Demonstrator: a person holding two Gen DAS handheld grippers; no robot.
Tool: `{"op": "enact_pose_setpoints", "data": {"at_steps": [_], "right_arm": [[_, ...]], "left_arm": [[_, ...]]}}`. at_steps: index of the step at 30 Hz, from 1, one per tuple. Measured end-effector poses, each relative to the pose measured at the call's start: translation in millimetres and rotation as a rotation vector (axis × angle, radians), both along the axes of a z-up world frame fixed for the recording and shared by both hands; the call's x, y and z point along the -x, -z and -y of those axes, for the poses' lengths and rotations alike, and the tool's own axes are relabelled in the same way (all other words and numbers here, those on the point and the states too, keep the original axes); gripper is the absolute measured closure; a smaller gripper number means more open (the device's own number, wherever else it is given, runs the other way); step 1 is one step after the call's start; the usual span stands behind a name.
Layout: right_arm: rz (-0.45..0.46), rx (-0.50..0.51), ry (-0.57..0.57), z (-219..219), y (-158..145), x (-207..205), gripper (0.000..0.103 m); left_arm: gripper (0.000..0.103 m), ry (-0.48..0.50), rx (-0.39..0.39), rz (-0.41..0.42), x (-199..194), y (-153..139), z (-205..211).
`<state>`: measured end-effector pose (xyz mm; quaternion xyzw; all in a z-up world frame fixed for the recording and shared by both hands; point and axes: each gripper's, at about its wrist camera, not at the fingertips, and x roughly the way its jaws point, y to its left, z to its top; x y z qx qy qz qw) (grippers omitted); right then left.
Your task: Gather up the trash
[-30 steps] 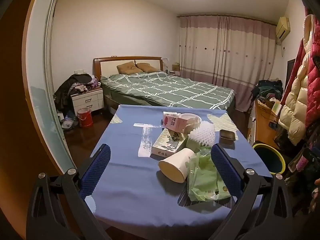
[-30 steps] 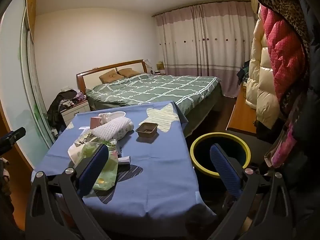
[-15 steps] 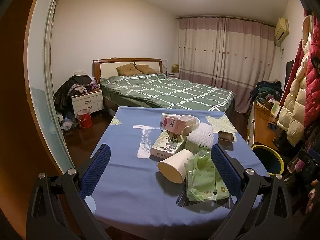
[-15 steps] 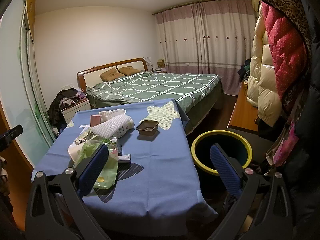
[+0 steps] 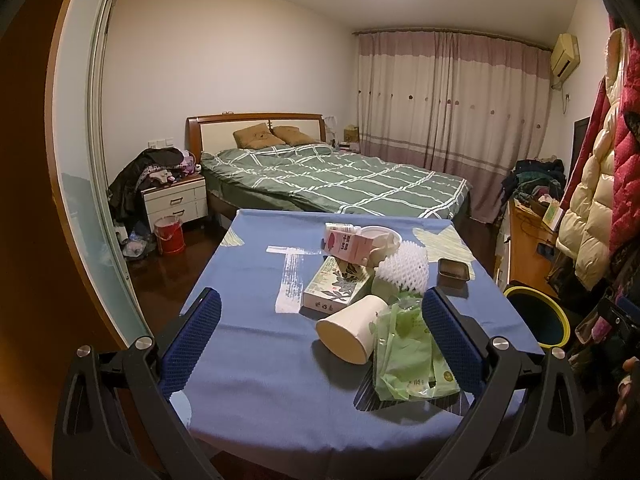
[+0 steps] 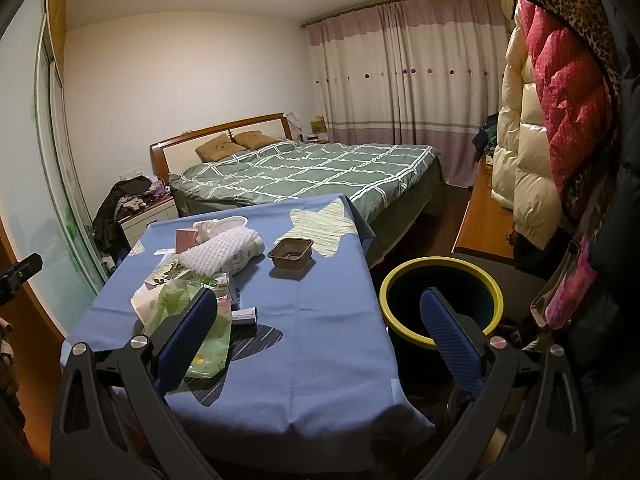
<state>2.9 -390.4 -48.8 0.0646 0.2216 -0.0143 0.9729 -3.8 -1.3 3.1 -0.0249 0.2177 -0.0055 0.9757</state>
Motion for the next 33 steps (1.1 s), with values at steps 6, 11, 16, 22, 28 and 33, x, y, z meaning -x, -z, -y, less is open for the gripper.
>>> {"op": "enact_pose_setpoints", "data": {"at_steps": [6,11,16,22,28,33], "right_arm": [[0.0,0.0,-0.001,-0.4,-0.1,-0.2,0.006],[-0.002,-0.001,-0.003,0.0,0.9,-0.8,0.006],[-0.002,-0.003,-0.005,-0.7,1.3,-1.5,0.006],[-0.003,-0.004,-0.004,-0.7,1.4,-1.6,0.006],[-0.003,-0.003,-0.006,-0.7,1.4,-1.5,0.006],[-0.004,-0.005,-0.007,-0.5,2.0,-2.0,0.006]], "left_arm": [[0.004,-0.002,-0.001,-0.001,-0.1,0.6,-0.1],[0.004,-0.003,-0.001,-0.003,-0.3,1.9,0.2],[0.004,-0.002,-0.003,-0.004,-0.8,3.0,0.5],[0.004,-0.004,-0.005,-0.006,-1.1,4.5,-0.1],[0.004,-0.006,-0.008,-0.008,-1.6,6.9,-1.5],[0.004,-0.006,-0.008,-0.008,-1.7,6.8,-1.4]]}}
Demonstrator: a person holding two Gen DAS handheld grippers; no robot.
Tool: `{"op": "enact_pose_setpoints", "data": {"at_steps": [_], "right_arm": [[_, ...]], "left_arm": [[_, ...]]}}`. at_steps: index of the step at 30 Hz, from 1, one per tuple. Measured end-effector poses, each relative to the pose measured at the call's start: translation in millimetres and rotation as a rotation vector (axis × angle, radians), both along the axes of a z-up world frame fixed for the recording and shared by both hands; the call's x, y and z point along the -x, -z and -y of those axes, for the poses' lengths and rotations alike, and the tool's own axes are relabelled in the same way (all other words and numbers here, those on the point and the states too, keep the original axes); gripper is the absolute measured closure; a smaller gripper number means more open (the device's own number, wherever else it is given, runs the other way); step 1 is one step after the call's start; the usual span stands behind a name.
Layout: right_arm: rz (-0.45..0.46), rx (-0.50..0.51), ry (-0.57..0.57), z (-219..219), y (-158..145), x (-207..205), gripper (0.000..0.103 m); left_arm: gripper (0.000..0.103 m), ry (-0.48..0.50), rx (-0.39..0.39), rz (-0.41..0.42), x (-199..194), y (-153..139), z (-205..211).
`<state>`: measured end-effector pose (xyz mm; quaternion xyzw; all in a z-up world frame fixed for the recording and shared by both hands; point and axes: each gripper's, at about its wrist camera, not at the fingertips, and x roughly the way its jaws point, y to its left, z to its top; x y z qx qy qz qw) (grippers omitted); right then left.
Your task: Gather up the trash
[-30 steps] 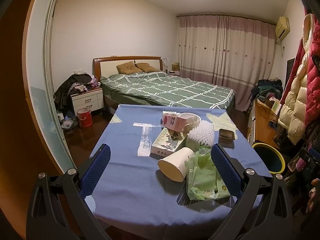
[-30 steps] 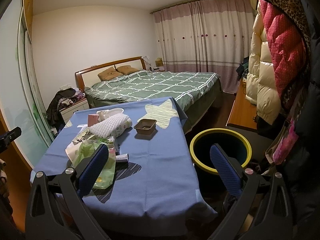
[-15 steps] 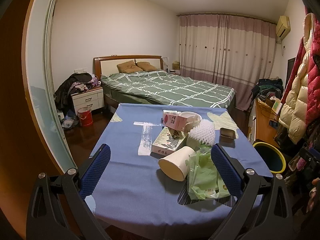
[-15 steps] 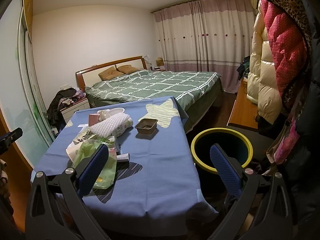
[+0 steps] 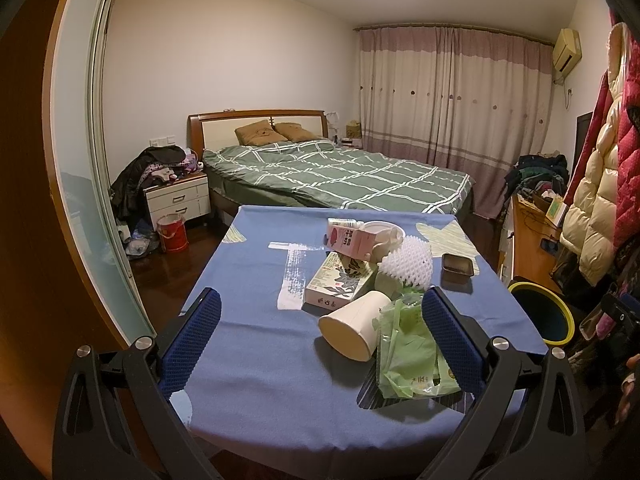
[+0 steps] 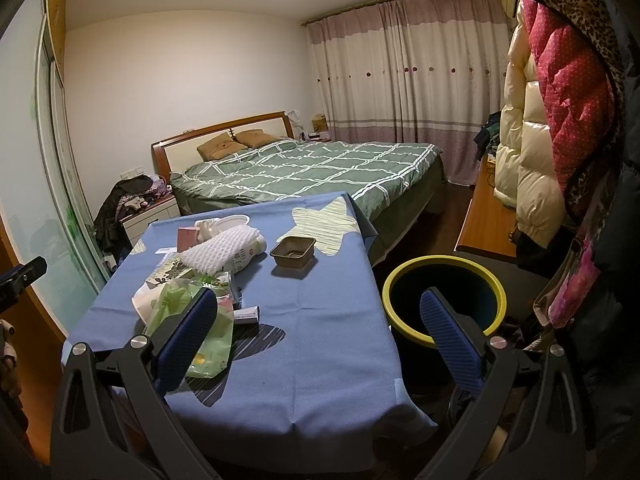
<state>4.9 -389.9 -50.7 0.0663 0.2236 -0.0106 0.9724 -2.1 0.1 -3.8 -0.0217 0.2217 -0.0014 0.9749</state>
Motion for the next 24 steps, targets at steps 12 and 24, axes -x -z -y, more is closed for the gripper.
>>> {"op": "enact_pose_setpoints", "data": {"at_steps": [12,24], "right_arm": [[-0.001,0.001,0.001,-0.7,0.1,-0.2,0.006],[-0.005,0.0,-0.003,-2.0,0.7,-1.0,0.006]], "left_arm": [[0.004,-0.002,-0.004,-0.003,0.1,2.4,-0.1],[0.004,-0.009,-0.012,-0.01,-2.3,5.3,0.1]]}}
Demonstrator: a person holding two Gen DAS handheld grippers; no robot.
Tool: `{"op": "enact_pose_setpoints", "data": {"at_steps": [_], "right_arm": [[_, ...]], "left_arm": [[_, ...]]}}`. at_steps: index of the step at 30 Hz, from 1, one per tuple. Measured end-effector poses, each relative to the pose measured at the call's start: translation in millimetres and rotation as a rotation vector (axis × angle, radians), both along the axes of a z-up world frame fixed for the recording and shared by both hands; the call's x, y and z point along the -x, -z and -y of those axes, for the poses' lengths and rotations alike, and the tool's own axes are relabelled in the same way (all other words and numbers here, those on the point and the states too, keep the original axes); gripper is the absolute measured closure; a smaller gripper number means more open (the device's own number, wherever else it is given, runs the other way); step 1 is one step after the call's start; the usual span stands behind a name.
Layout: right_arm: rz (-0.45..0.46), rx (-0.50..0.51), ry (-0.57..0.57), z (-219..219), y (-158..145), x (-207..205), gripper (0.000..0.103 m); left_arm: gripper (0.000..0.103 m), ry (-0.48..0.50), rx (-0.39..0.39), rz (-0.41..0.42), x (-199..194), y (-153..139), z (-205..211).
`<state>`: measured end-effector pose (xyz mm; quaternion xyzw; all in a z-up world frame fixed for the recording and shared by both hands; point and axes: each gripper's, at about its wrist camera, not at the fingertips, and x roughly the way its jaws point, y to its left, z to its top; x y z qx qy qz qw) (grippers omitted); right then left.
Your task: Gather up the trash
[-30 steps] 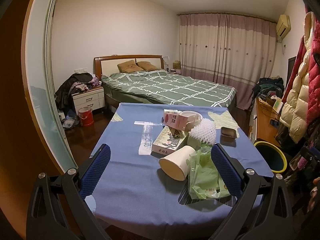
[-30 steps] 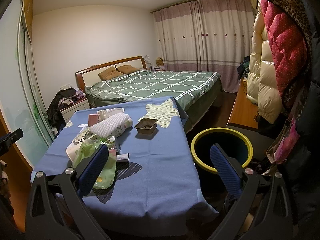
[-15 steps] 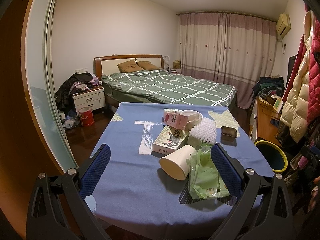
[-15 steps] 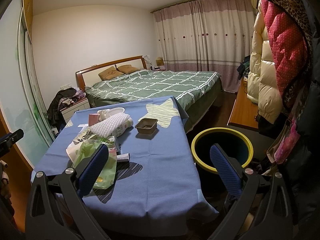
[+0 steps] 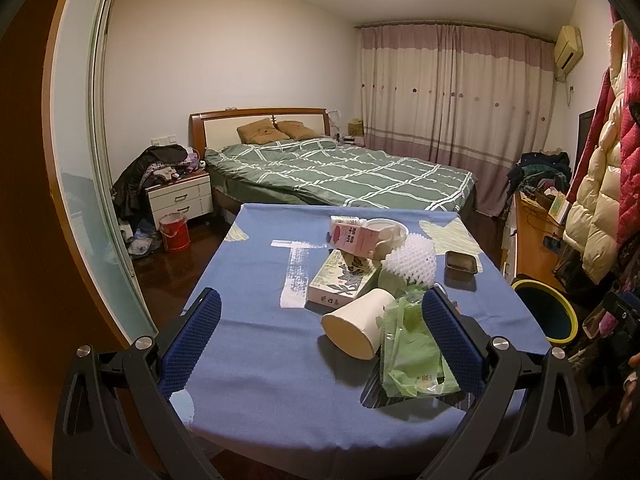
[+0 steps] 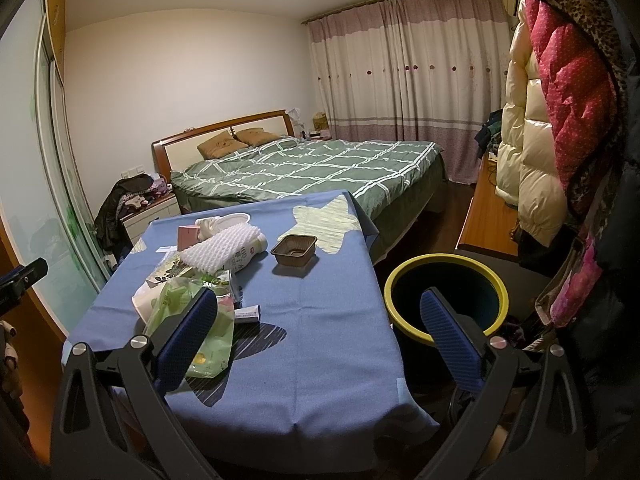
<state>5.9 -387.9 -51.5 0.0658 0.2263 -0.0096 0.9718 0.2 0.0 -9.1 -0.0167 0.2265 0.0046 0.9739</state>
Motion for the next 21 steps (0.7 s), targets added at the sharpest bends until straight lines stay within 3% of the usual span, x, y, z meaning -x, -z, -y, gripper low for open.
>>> {"op": "enact_pose_setpoints", "data": {"at_steps": [11,21], "right_arm": [[-0.06,-0.012,-0.076,-25,18,-27,0.006],[-0.147,0.003,-0.244,-95,50,-85,0.006]], "left_arm": [[0.004,-0.057,-0.003,-0.021,-8,6,-17],[0.004,-0.097,0.0,-0.052,-19,17,-33]]}}
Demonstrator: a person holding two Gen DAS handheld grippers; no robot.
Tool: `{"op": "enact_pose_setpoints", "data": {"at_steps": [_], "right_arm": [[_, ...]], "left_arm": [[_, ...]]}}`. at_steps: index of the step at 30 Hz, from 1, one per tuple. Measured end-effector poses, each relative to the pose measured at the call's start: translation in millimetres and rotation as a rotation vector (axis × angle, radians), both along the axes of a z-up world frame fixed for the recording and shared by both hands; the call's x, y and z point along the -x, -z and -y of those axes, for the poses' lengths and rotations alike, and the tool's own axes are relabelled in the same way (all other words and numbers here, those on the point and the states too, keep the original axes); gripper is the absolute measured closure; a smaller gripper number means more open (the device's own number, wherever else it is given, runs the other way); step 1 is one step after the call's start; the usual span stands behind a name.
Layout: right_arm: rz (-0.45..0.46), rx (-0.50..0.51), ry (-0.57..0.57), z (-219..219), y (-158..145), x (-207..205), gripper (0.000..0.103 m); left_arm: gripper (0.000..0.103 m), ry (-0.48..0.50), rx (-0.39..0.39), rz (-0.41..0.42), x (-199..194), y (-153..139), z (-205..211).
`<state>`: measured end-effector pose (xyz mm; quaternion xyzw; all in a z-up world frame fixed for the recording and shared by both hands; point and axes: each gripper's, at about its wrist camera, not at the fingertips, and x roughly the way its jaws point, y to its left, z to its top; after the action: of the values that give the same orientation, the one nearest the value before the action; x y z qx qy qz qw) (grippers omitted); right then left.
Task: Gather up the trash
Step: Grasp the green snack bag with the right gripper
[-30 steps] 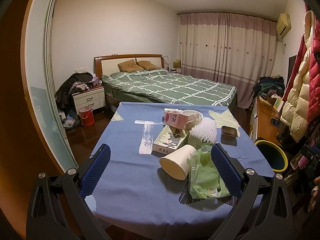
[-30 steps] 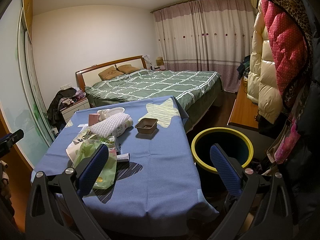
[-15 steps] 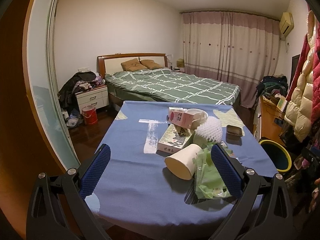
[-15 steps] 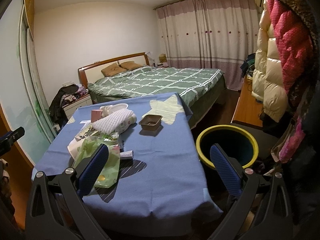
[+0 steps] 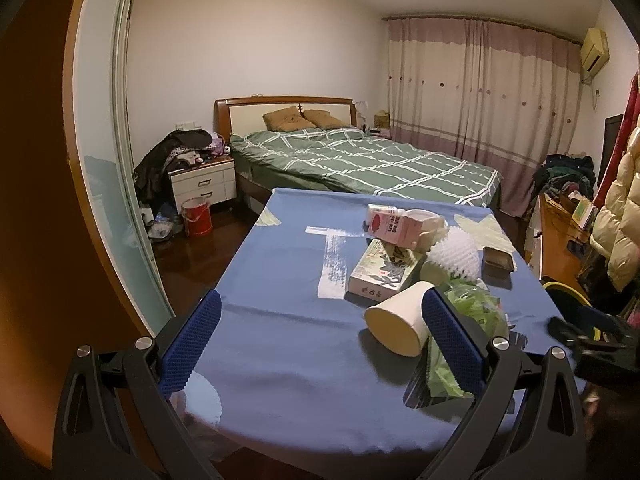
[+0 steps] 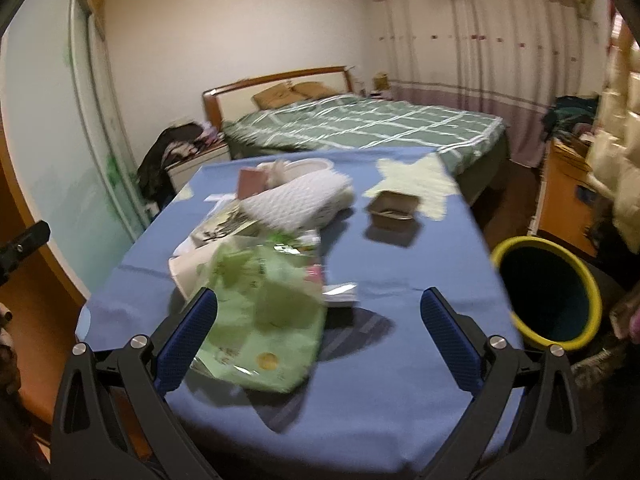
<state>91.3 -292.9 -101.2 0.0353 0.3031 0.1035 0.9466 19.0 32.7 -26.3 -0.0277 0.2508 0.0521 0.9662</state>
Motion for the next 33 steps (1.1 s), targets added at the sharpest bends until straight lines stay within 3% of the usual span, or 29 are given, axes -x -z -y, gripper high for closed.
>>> {"op": "enact_pose_setpoints", "data": {"at_steps": [4,8,12,18,21,23,26,33], "right_arm": [[-0.048,0.021,-0.034,-27,16,-24,0.011],[-0.101,0.055,-0.022,-37,30,-43,0.024],[-0.13,0.069,-0.003,-37,38,-52,0.035],[-0.162,0.053,0.017,-29,44,-68,0.043],[-0.186,0.024,0.002,-27,47,-73,0.057],[-0.197,0.016,-0.015,-29,48,-73,0.073],[-0.194,-0.004,-0.038,-30,45,-70,0.088],[-0.106,-0.015,-0.024,-25,22,-53,0.1]], "left_arm": [[0.004,-0.011,0.004,-0.015,-5,6,-5],[0.004,-0.022,0.011,-0.029,-12,11,-10],[0.004,-0.023,0.021,-0.048,-20,17,-13],[0.004,-0.016,0.025,-0.073,-30,26,-13],[0.004,-0.02,0.026,-0.077,-34,28,-15],[0.004,-0.021,0.026,-0.077,-36,28,-15],[0.004,-0.019,0.023,-0.079,-36,29,-16],[0.004,-0.006,0.017,-0.077,-37,31,-13]]}}
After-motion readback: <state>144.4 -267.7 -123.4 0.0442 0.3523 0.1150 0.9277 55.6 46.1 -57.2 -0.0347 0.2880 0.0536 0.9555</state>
